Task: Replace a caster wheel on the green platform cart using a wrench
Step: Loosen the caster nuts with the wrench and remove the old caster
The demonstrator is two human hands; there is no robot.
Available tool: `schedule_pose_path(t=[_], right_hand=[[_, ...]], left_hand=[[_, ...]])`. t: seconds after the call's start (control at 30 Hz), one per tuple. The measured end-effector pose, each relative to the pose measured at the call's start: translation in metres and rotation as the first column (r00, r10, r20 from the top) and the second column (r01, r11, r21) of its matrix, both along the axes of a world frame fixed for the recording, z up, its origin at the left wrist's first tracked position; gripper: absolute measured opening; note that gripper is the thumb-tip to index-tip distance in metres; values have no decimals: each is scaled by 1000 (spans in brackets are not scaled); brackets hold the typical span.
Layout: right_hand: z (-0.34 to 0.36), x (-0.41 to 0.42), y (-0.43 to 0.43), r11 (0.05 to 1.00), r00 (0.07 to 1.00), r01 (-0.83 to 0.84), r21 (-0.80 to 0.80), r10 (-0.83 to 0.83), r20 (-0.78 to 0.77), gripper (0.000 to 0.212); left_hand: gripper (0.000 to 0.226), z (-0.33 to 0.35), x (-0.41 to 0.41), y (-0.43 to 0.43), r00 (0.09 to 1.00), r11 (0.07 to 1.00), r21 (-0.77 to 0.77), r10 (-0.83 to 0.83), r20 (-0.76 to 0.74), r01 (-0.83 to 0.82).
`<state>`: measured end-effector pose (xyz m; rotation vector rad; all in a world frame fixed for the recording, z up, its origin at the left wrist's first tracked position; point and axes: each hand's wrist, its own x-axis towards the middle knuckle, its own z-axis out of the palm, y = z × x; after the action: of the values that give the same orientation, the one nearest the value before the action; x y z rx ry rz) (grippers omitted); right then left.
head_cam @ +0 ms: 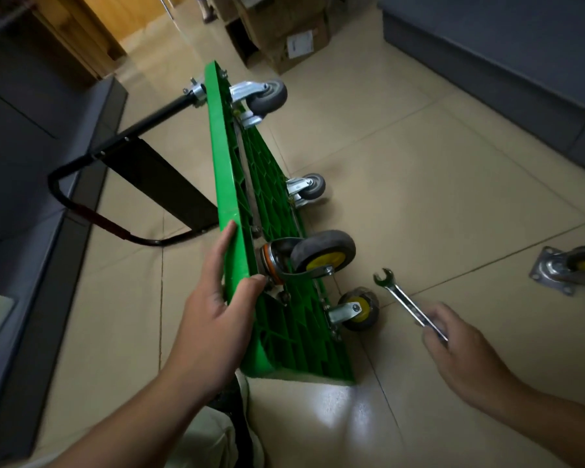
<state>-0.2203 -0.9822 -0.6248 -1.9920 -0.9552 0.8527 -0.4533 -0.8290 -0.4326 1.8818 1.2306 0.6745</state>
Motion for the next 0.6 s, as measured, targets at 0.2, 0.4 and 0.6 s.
schedule_pose_path(t=[0.2, 0.4, 0.6], right_hand=[[103, -68, -17, 952, 990, -21, 304, 61, -124, 23], [106, -96, -3, 927, 948, -21, 374, 137, -286, 34], [102, -106, -4, 940, 926, -2, 342, 130, -354, 39]], left_hand=[[66, -2, -2, -5, 1000, 999, -45, 6, 22, -5], [70, -3, -2, -5, 1000, 999, -51, -8, 12, 8], [71, -5, -3, -3, 999, 999, -36, -11, 33, 12]])
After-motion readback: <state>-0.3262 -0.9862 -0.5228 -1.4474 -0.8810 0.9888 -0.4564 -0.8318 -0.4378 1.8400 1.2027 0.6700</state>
